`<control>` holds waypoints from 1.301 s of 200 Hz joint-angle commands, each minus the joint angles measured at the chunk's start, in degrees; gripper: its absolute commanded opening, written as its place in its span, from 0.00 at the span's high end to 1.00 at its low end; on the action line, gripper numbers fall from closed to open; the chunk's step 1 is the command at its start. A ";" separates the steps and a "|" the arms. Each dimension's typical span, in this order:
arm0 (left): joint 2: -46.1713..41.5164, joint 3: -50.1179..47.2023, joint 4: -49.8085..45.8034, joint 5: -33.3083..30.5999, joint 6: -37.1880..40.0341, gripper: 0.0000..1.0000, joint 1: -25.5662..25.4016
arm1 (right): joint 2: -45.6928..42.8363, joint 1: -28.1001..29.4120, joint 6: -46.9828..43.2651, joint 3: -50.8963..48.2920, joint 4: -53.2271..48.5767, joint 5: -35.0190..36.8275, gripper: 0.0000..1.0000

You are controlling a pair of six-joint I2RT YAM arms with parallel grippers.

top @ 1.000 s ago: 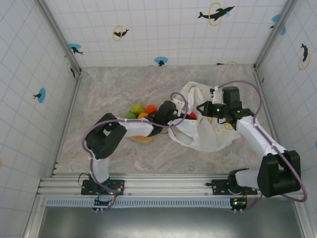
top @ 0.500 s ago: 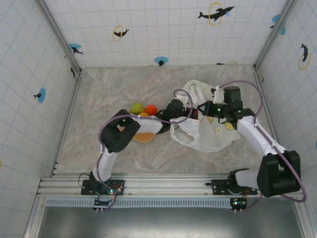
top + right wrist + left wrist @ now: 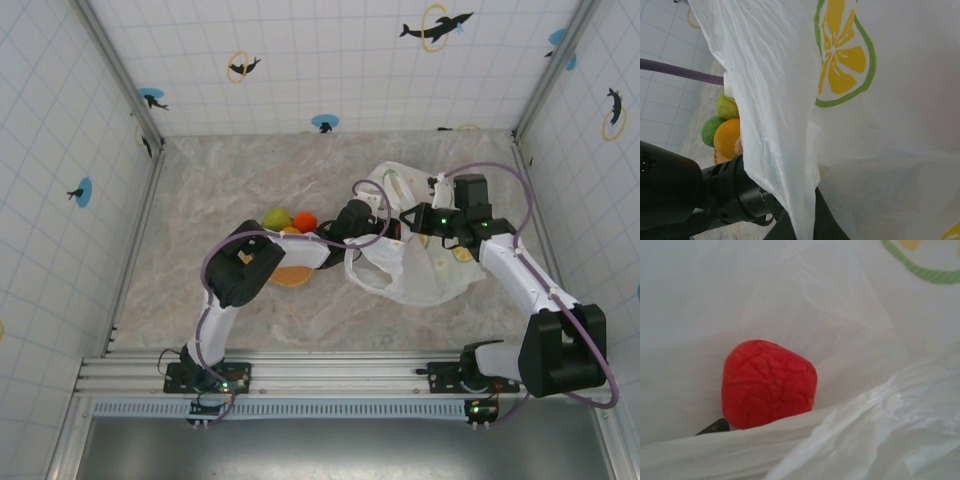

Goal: Place the fruits into the plastic bag

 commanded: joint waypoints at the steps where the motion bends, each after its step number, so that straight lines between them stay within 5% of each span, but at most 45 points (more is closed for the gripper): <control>1: -3.27 -0.60 -0.52 -0.12 1.56 0.22 -0.24 | -1.05 -0.31 -0.98 -0.77 0.00 -0.44 1.00; 73: -13.49 -9.00 -4.57 4.60 5.41 0.19 -0.24 | -1.23 -1.49 -1.79 -1.43 -0.48 -0.22 1.00; 179: -44.05 -34.26 -19.61 5.87 14.14 0.21 -0.15 | -0.61 -3.35 -3.01 -0.35 -1.00 0.09 1.00; 216: -51.19 -34.66 -26.52 3.63 15.44 0.19 1.26 | -0.53 -3.34 -2.83 -0.96 -0.16 0.00 1.00; 260: -57.48 -33.33 -31.69 10.21 16.31 0.19 6.12 | -0.96 -3.28 -2.57 -1.75 0.54 -0.09 1.00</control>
